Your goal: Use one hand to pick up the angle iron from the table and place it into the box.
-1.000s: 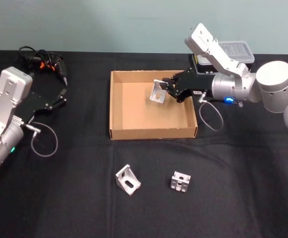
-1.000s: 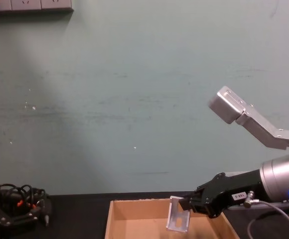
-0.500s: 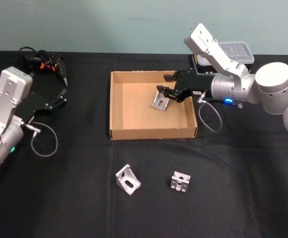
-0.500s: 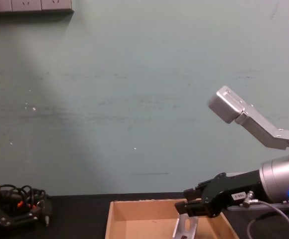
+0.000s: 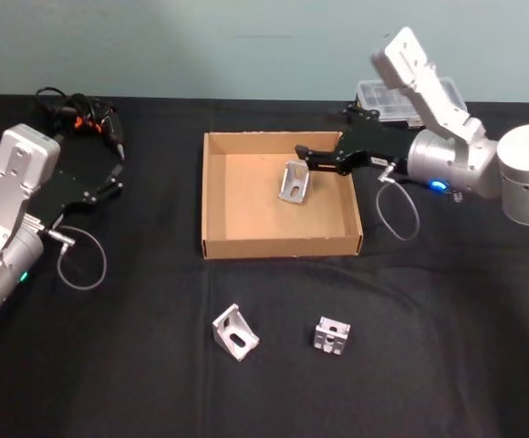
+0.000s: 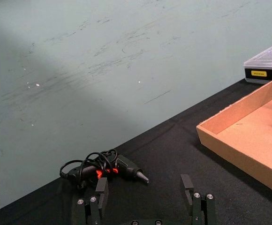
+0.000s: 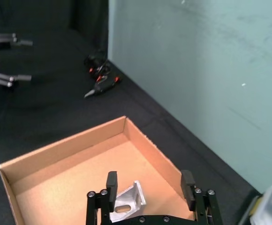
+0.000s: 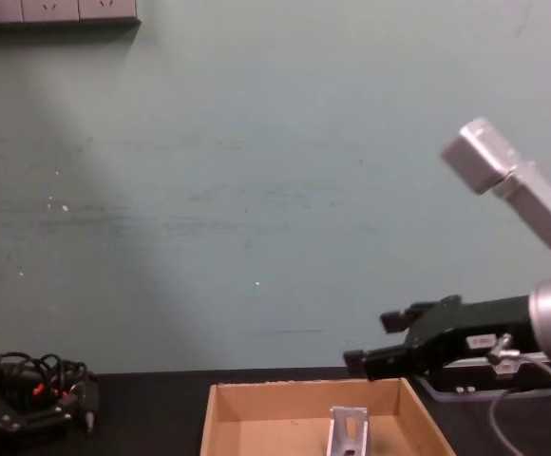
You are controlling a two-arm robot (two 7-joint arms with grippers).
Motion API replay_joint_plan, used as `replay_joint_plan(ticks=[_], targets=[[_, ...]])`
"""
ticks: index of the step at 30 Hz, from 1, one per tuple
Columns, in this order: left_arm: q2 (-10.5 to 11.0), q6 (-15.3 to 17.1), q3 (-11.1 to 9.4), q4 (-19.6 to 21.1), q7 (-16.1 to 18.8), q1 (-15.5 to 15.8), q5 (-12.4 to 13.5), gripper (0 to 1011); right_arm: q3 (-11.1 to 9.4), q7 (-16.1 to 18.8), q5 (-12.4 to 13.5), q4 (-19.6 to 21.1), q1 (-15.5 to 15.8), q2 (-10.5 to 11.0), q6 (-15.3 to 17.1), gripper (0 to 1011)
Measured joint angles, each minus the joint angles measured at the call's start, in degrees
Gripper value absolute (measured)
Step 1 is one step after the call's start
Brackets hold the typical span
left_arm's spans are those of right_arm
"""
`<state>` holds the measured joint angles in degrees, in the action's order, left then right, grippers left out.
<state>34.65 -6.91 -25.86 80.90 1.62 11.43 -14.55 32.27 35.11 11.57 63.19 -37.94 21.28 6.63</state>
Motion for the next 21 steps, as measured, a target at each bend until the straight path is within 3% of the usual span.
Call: replay_joint_plan(ticks=[7,13,21], targets=[[0.00,0.00,0.00,0.00,0.00,0.00,0.00,1000,-3.66,-3.29,2.34,9.39,5.67,3.13,1.51,1002],[0.00,0.00,0.00,0.00,0.00,0.00,0.00,1000,-6.38,-4.39,4.67,19.19,11.30,7.11,4.06,1003],[0.00,0.00,0.00,0.00,0.00,0.00,0.00,1000,-7.59,-3.48,7.54,28.40,16.84,11.85,6.91,1003]])
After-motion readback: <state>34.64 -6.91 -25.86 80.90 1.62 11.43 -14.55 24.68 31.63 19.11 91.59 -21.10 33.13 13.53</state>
